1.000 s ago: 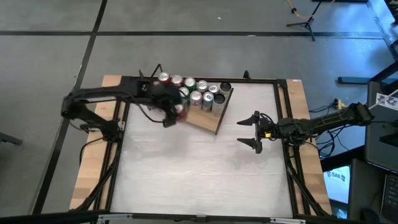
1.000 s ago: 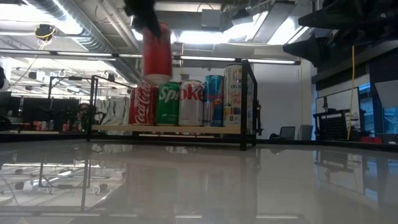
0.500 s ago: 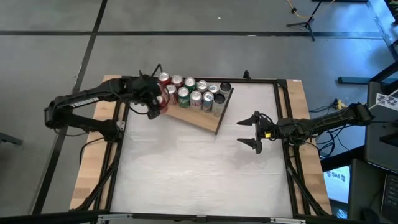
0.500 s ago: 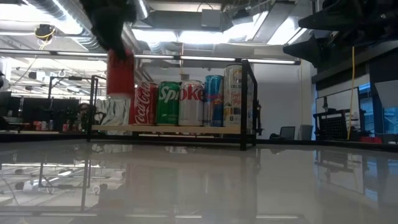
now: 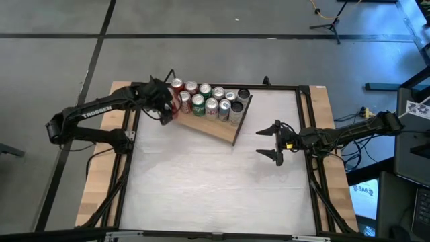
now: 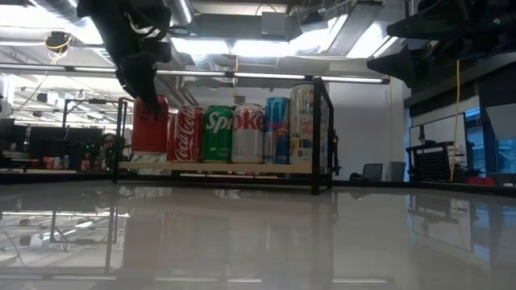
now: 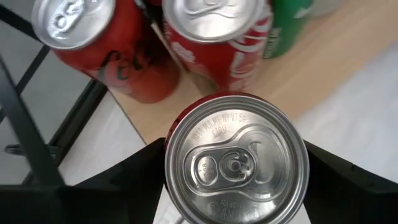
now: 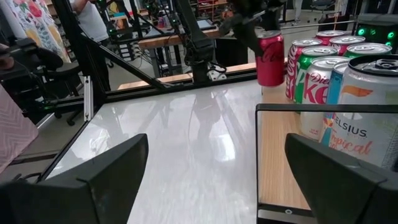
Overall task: Place canned beverage on shelf
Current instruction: Put the red black soda can on the shelf aligned with the other red black soda can
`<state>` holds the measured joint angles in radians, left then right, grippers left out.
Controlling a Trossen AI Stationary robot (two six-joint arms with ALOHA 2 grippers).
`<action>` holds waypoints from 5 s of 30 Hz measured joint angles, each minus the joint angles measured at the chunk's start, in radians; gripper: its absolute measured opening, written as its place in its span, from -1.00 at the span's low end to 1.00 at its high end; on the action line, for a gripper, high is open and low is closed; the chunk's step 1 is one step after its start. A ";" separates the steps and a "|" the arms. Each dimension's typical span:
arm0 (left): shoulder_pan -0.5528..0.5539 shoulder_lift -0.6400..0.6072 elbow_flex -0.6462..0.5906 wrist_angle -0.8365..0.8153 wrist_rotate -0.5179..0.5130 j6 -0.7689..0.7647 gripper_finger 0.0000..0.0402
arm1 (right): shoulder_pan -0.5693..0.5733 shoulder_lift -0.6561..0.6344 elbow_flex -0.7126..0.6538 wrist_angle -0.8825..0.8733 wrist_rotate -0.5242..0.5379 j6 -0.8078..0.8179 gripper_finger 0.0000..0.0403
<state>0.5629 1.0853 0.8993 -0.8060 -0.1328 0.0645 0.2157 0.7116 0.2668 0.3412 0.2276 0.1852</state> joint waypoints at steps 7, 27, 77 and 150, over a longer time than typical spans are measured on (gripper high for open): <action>0.052 0.012 -0.001 0.032 -0.012 0.001 0.41 | 0.000 0.000 0.000 0.000 0.000 0.000 0.85; 0.071 0.077 -0.001 0.062 0.041 0.019 0.52 | 0.000 0.000 -0.001 0.000 0.000 0.000 0.85; 0.073 0.078 0.117 0.046 -0.022 -0.007 0.94 | 0.000 0.000 -0.001 -0.001 0.000 0.000 0.85; -0.656 -0.105 -0.242 0.285 -0.623 -0.884 -0.03 | -0.465 -0.586 -0.258 -0.127 -0.319 -0.030 0.85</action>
<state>-0.0929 0.9802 0.6575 -0.5209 -0.7562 -0.8192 -0.2493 0.1260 0.0090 0.2146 -0.0910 0.1551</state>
